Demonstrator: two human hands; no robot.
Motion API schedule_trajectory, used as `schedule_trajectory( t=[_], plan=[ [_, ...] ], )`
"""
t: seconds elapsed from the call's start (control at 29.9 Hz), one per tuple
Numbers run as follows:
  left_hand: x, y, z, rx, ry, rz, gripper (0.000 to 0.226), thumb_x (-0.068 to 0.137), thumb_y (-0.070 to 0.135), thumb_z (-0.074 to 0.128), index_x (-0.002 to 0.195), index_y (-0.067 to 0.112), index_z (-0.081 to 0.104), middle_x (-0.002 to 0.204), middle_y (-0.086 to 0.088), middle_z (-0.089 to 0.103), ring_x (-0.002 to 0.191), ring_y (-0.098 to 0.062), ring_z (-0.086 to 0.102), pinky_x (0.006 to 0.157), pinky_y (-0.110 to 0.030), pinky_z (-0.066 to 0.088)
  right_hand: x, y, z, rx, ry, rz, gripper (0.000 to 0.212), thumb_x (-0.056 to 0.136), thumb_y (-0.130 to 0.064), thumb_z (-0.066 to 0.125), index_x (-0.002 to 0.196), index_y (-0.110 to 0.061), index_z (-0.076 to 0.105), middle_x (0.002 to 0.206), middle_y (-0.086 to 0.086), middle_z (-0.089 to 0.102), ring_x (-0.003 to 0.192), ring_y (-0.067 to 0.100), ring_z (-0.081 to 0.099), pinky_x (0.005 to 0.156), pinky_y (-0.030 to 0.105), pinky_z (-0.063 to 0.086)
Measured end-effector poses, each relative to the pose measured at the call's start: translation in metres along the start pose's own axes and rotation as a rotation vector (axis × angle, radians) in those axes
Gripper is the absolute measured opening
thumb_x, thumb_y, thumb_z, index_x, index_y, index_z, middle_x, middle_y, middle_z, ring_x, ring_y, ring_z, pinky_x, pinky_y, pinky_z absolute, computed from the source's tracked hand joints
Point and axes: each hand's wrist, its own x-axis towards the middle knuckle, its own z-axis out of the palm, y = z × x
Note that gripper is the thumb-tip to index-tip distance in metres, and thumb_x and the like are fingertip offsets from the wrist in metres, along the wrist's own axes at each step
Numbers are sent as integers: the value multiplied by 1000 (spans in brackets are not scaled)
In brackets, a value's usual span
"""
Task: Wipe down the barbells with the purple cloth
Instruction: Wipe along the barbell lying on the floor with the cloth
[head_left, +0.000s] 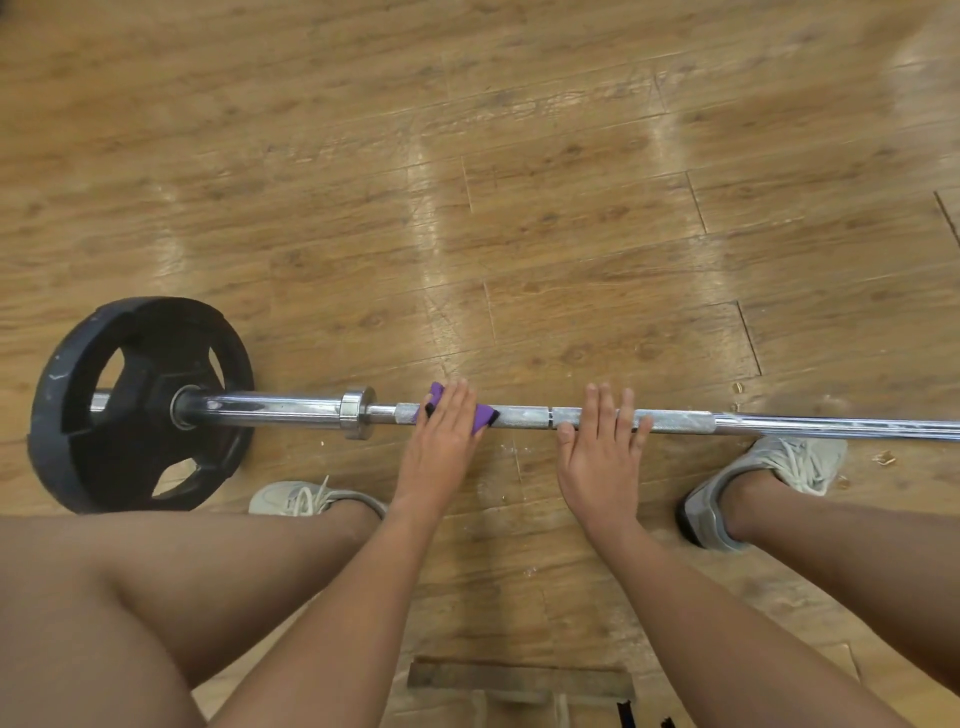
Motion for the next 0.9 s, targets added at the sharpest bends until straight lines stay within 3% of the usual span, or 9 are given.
schedule_trajectory(
  t=[0.1, 0.17, 0.23, 0.37, 0.54, 0.67, 0.77, 0.84, 0.9],
  plan=[
    [-4, -18, -9, -53, -28, -129, 57, 107, 37, 36, 156, 8, 28, 163, -5, 24, 150, -12, 11, 124, -42, 23, -6, 1, 1, 3, -18, 9, 63, 107, -43, 25, 159, -8, 24, 165, 12, 25, 156, 31, 5, 125, 56, 1],
    [-6, -14, -8, -43, -41, -176, 57, 109, 38, 31, 158, 11, 21, 165, -3, 16, 152, -11, 4, 126, -38, 13, -10, 3, 3, 3, -14, 9, 63, 107, -43, 25, 159, -8, 24, 165, 12, 24, 156, 31, 4, 125, 56, 1],
    [-8, 2, -6, -26, -59, -150, 56, 109, 37, 31, 156, 6, 28, 164, -8, 24, 154, -18, 15, 126, -42, 13, -12, 3, 3, 2, -6, 12, 63, 106, -42, 26, 159, -8, 26, 165, 12, 26, 156, 32, 7, 124, 57, 3],
    [-14, 17, 9, 56, -49, -45, 53, 103, 33, 39, 142, 1, 52, 148, -15, 51, 142, -26, 45, 117, -47, 30, -16, 3, 4, 0, 14, 14, 62, 105, -41, 29, 158, -6, 28, 164, 14, 28, 155, 34, 10, 124, 58, 4],
    [-9, -2, 1, 68, -17, -23, 56, 102, 41, 38, 141, 5, 56, 146, -10, 55, 139, -20, 49, 117, -46, 34, -18, 4, 6, -2, 1, 17, 63, 106, -41, 30, 158, -7, 26, 164, 12, 26, 155, 33, 9, 124, 58, 5],
    [-10, -9, -5, -83, 33, -28, 56, 101, 52, 41, 144, 20, 54, 151, 3, 51, 144, -11, 41, 122, -52, 8, -17, 4, 6, -10, 3, 20, 63, 105, -40, 32, 158, -6, 27, 164, 12, 28, 155, 34, 10, 123, 59, 7],
    [-8, -8, -8, -139, -2, -62, 54, 101, 51, 48, 148, 26, 49, 156, 9, 43, 149, -11, 30, 120, -59, 1, -15, 4, 6, -11, 3, 19, 63, 105, -39, 34, 158, -7, 26, 163, 12, 29, 155, 34, 10, 123, 59, 7],
    [-7, -3, -9, -145, 3, -69, 53, 101, 50, 45, 146, 23, 51, 155, 6, 44, 148, -13, 31, 119, -60, 6, -13, 4, 6, -12, -3, 18, 63, 105, -40, 34, 158, -7, 26, 163, 12, 29, 155, 34, 10, 123, 59, 7],
    [-7, 1, -6, -144, 42, -48, 54, 101, 49, 39, 141, 17, 55, 151, 0, 50, 144, -15, 35, 117, -57, 21, -11, 4, 6, -9, -7, 19, 63, 105, -40, 32, 158, -7, 26, 164, 12, 28, 155, 34, 9, 123, 59, 6]
  ],
)
